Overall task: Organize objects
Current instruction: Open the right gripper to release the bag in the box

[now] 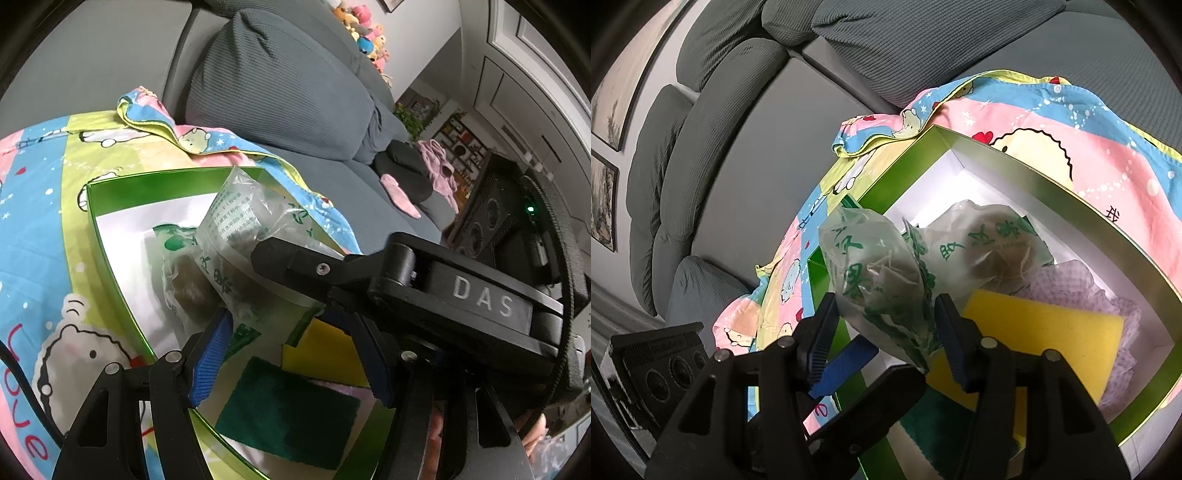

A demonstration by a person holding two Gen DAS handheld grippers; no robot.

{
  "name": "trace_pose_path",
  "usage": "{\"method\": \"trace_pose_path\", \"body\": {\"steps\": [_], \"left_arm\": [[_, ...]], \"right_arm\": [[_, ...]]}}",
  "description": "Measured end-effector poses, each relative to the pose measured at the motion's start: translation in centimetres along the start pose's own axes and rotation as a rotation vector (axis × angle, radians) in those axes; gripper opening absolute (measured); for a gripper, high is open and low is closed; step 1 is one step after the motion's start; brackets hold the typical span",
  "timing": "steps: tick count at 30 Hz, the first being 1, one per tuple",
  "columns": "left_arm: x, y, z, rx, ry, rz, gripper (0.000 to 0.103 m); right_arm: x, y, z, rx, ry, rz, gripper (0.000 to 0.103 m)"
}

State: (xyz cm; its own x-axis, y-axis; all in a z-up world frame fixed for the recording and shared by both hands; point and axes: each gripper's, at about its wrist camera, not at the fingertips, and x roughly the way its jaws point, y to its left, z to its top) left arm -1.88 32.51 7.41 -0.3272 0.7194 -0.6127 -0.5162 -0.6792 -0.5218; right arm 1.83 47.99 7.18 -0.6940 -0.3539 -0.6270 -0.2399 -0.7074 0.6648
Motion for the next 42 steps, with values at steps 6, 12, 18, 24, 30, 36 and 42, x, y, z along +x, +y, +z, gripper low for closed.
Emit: {"method": "trace_pose_path", "body": {"steps": [6, 12, 18, 24, 30, 36, 42], "left_arm": [[-0.1, -0.3, 0.1, 0.011, -0.004, 0.012, 0.066], [-0.6, -0.8, 0.0, 0.031, -0.016, 0.041, 0.066], [-1.1, -1.2, 0.0, 0.060, -0.030, 0.087, 0.073], [-1.7, -1.5, 0.0, 0.084, -0.051, 0.134, 0.073], [-2.5, -1.8, -0.2, 0.109, -0.062, 0.168, 0.075], [-3.4, -1.9, -0.4, 0.116, -0.076, 0.197, 0.078], [-4.4, -1.6, -0.6, 0.107, -0.088, 0.191, 0.078]], "right_arm": [[-0.1, -0.3, 0.1, 0.017, -0.009, -0.008, 0.058], [0.0, -0.4, 0.2, 0.024, -0.015, -0.022, 0.062], [-0.1, -0.5, 0.2, 0.027, -0.014, -0.025, 0.062], [0.0, -0.6, 0.3, 0.036, -0.013, -0.033, 0.064], [0.0, -0.9, 0.3, 0.064, -0.005, -0.032, 0.066], [-0.1, -1.1, 0.3, 0.082, -0.009, -0.035, 0.068], [-0.1, -1.1, 0.3, 0.093, -0.013, -0.039, 0.073]]}}
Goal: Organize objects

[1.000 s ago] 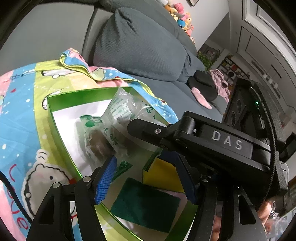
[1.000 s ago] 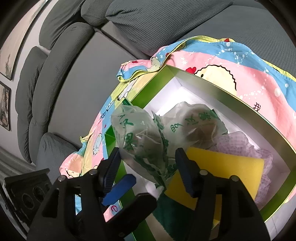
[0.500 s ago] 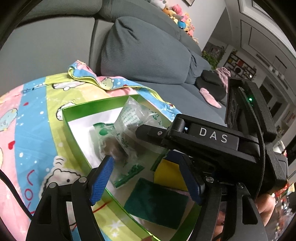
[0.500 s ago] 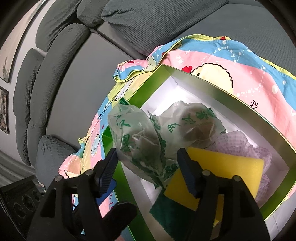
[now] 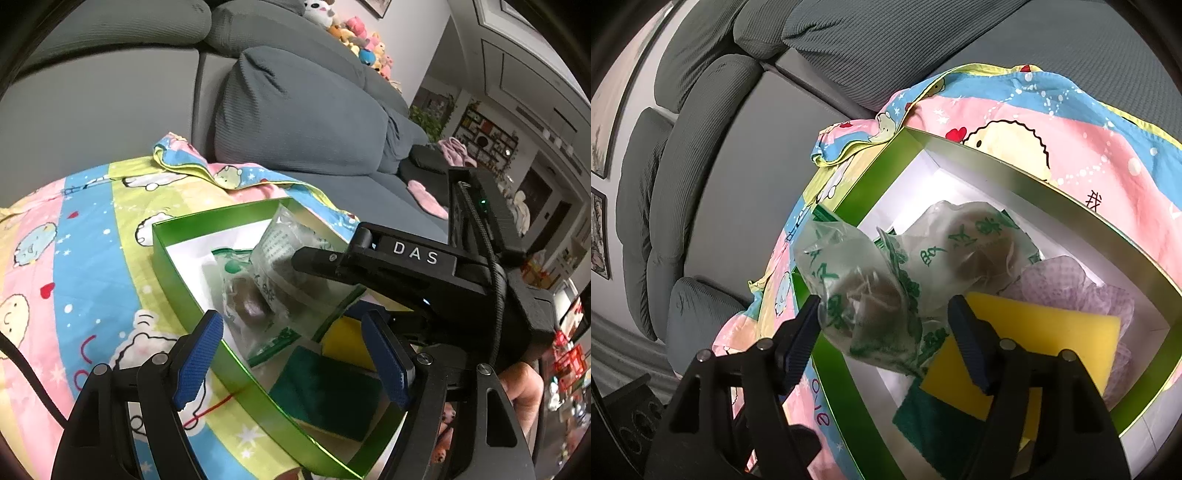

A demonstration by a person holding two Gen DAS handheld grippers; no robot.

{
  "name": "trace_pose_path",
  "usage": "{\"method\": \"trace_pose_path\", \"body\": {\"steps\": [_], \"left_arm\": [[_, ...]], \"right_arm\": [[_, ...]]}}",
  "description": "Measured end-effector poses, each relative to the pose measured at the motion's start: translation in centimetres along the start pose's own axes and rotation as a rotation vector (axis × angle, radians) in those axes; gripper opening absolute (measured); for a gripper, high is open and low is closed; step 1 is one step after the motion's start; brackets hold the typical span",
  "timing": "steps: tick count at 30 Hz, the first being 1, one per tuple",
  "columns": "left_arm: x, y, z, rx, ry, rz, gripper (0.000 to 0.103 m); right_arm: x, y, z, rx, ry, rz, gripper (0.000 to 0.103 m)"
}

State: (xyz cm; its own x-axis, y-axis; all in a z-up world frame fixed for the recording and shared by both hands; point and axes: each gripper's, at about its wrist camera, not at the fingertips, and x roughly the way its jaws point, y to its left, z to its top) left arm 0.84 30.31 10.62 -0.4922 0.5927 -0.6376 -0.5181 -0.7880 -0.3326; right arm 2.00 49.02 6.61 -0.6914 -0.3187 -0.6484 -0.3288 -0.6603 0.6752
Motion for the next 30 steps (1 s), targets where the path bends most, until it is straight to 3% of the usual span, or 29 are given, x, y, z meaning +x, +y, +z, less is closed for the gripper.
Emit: {"method": "trace_pose_path", "body": {"steps": [3, 8, 30], "left_arm": [[-0.7, 0.1, 0.0, -0.010, -0.006, -0.049, 0.078], [-1.7, -0.2, -0.3, 0.010, -0.019, -0.017, 0.078], [-5.0, 0.5, -1.2, -0.037, -0.063, -0.024, 0.079]], "right_arm": [[0.0, -0.1, 0.1, 0.018, -0.004, 0.008, 0.077], [-0.2, 0.1, 0.0, 0.014, -0.012, -0.001, 0.077], [-4.7, 0.5, -1.3, -0.061, -0.112, -0.076, 0.079]]}}
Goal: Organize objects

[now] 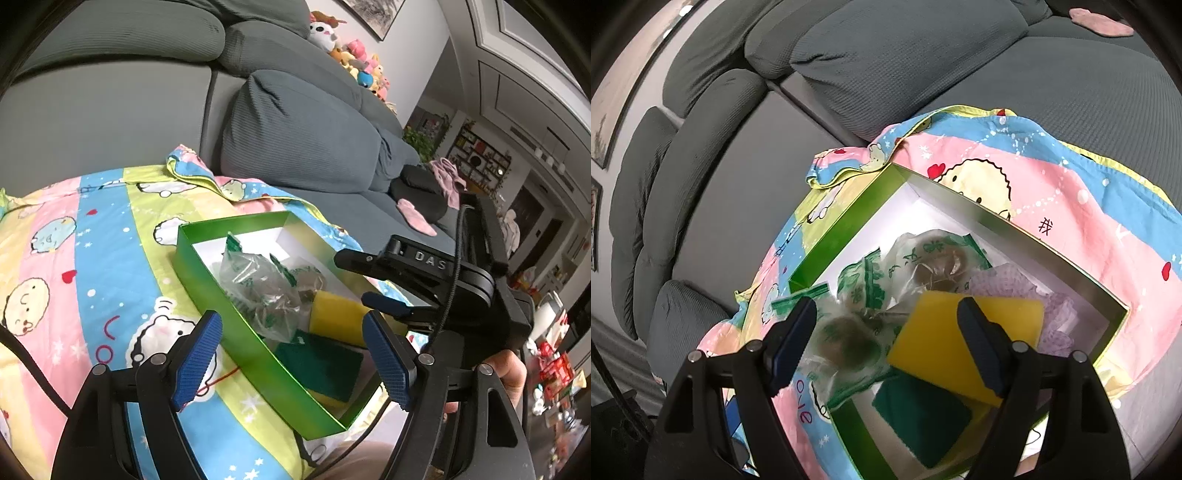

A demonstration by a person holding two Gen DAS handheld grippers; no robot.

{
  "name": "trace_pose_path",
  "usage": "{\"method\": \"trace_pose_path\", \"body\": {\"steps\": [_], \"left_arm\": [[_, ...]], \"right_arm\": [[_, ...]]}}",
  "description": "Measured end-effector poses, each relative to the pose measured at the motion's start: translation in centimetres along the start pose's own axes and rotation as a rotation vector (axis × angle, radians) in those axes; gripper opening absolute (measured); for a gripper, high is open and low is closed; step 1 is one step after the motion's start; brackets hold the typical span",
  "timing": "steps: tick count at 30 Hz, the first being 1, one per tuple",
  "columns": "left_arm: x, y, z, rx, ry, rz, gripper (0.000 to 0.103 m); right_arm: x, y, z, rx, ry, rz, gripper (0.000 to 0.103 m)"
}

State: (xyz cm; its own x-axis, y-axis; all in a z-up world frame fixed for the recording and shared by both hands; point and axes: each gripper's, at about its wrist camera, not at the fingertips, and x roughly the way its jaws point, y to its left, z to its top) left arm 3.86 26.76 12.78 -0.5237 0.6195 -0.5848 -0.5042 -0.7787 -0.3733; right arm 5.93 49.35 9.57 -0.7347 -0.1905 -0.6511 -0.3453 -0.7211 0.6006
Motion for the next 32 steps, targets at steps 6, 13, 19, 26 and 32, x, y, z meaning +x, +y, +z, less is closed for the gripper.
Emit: {"method": "trace_pose_path", "body": {"steps": [6, 13, 19, 26, 32], "left_arm": [[-0.6, -0.1, -0.3, -0.002, -0.001, 0.013, 0.079], [-1.3, -0.5, -0.8, 0.024, -0.008, 0.051, 0.079], [-1.9, -0.6, -0.8, 0.027, -0.016, 0.059, 0.081], [-1.9, -1.3, -0.8, 0.034, -0.016, 0.047, 0.084], [-2.1, -1.8, -0.8, 0.040, -0.017, 0.038, 0.084]], "right_arm": [[-1.9, 1.7, -1.3, -0.095, -0.017, -0.016, 0.080], [-4.7, 1.9, -2.8, -0.156, -0.061, 0.010, 0.097], [-8.8, 1.9, -3.4, -0.180, -0.154, 0.056, 0.099], [-11.9, 2.3, -4.5, -0.241, -0.236, -0.077, 0.100], [-12.2, 2.1, -4.7, -0.248, -0.236, -0.084, 0.100]]}}
